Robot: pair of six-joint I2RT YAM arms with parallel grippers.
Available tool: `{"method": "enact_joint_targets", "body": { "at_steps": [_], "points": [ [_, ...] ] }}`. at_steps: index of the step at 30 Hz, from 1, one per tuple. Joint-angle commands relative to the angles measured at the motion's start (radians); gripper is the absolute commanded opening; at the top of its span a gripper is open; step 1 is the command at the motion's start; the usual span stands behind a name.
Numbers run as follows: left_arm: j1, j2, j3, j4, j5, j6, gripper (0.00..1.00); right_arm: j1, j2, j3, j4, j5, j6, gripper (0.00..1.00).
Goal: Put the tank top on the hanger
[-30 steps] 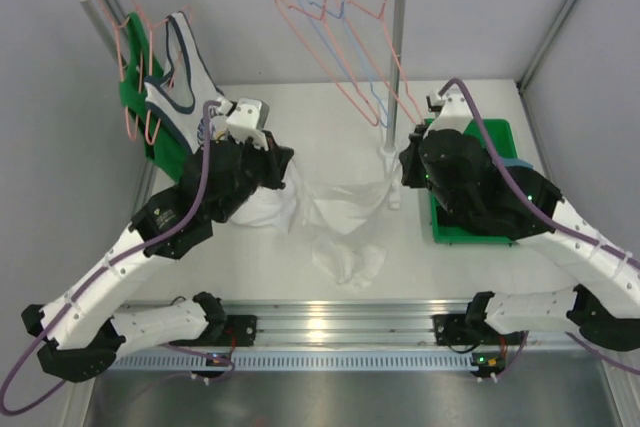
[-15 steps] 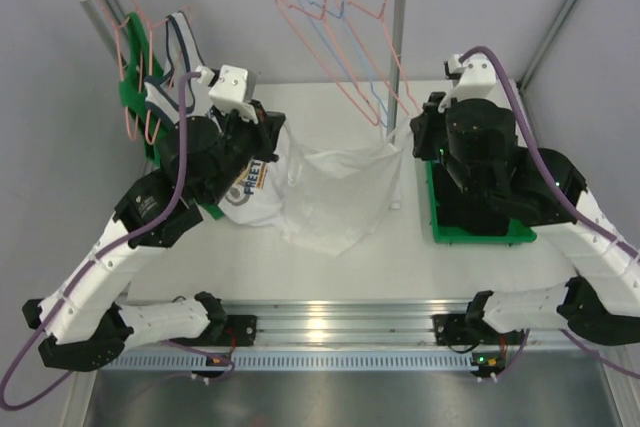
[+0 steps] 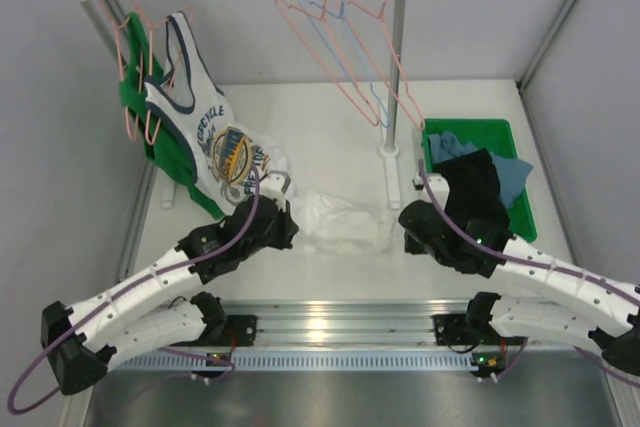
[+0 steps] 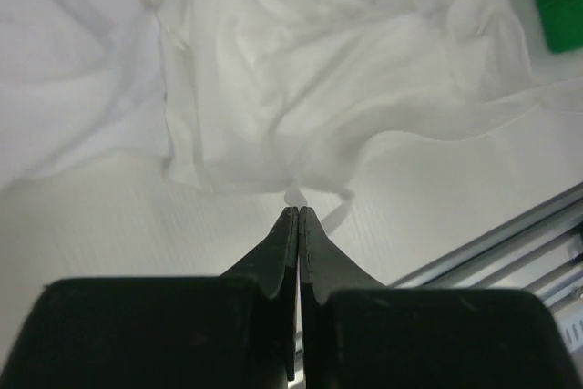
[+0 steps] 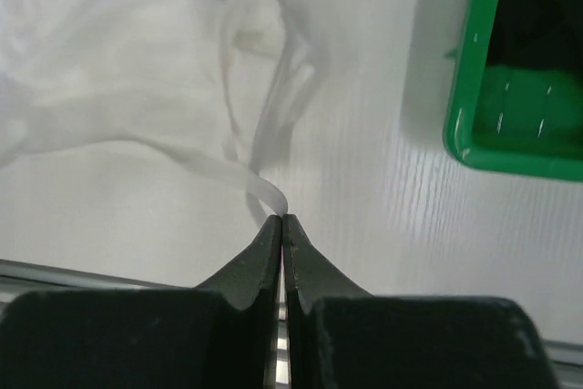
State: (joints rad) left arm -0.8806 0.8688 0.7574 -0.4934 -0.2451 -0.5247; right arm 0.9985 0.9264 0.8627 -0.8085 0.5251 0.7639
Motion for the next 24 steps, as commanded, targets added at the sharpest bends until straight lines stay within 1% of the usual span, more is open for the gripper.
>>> {"method": "enact_joint_targets", "body": {
  "at_steps": [1,2,4,6,9,10,14,15,16,17,18,20,21,23,24],
  "points": [
    [-0.001,-0.010,-0.101,0.154,0.125,-0.146,0.00,-0.009,-0.055,-0.169,0.124,-0.100,0.182,0.00],
    [-0.001,-0.002,-0.136,0.161,0.132,-0.167,0.00,-0.011,-0.063,-0.235,0.135,-0.120,0.221,0.00],
    [-0.001,0.006,-0.159,0.162,0.154,-0.179,0.00,-0.009,-0.078,-0.283,0.158,-0.134,0.247,0.00],
    [-0.001,0.022,-0.182,0.165,0.174,-0.198,0.00,-0.009,-0.081,-0.323,0.166,-0.142,0.271,0.00],
    [-0.001,0.029,-0.207,0.154,0.213,-0.218,0.00,-0.008,-0.080,-0.340,0.161,-0.146,0.282,0.03],
    [-0.001,0.026,-0.214,0.151,0.220,-0.222,0.00,-0.009,-0.084,-0.343,0.161,-0.149,0.285,0.07],
    [-0.001,-0.020,-0.272,0.119,0.240,-0.276,0.00,-0.008,-0.112,-0.364,0.155,-0.152,0.295,0.16],
    [-0.001,-0.030,-0.283,0.112,0.271,-0.287,0.00,-0.009,-0.124,-0.363,0.146,-0.148,0.295,0.20],
    [-0.001,-0.048,-0.300,0.095,0.276,-0.306,0.00,-0.008,-0.129,-0.361,0.140,-0.142,0.293,0.22],
    [-0.001,-0.057,-0.306,0.082,0.277,-0.314,0.07,-0.008,-0.133,-0.350,0.125,-0.139,0.295,0.24],
    [-0.001,-0.066,-0.311,0.072,0.277,-0.320,0.10,-0.008,-0.139,-0.343,0.118,-0.136,0.292,0.28],
    [-0.001,-0.089,-0.313,0.040,0.276,-0.328,0.18,-0.008,-0.146,-0.314,0.101,-0.125,0.279,0.33],
    [-0.001,-0.096,-0.310,0.027,0.267,-0.330,0.23,-0.009,-0.146,-0.303,0.089,-0.122,0.278,0.37],
    [-0.001,-0.112,-0.291,-0.006,0.254,-0.330,0.28,-0.009,-0.146,-0.266,0.081,-0.111,0.252,0.40],
    [-0.001,-0.117,-0.283,-0.020,0.254,-0.328,0.33,-0.008,-0.144,-0.252,0.080,-0.109,0.242,0.42]
  ]
}}
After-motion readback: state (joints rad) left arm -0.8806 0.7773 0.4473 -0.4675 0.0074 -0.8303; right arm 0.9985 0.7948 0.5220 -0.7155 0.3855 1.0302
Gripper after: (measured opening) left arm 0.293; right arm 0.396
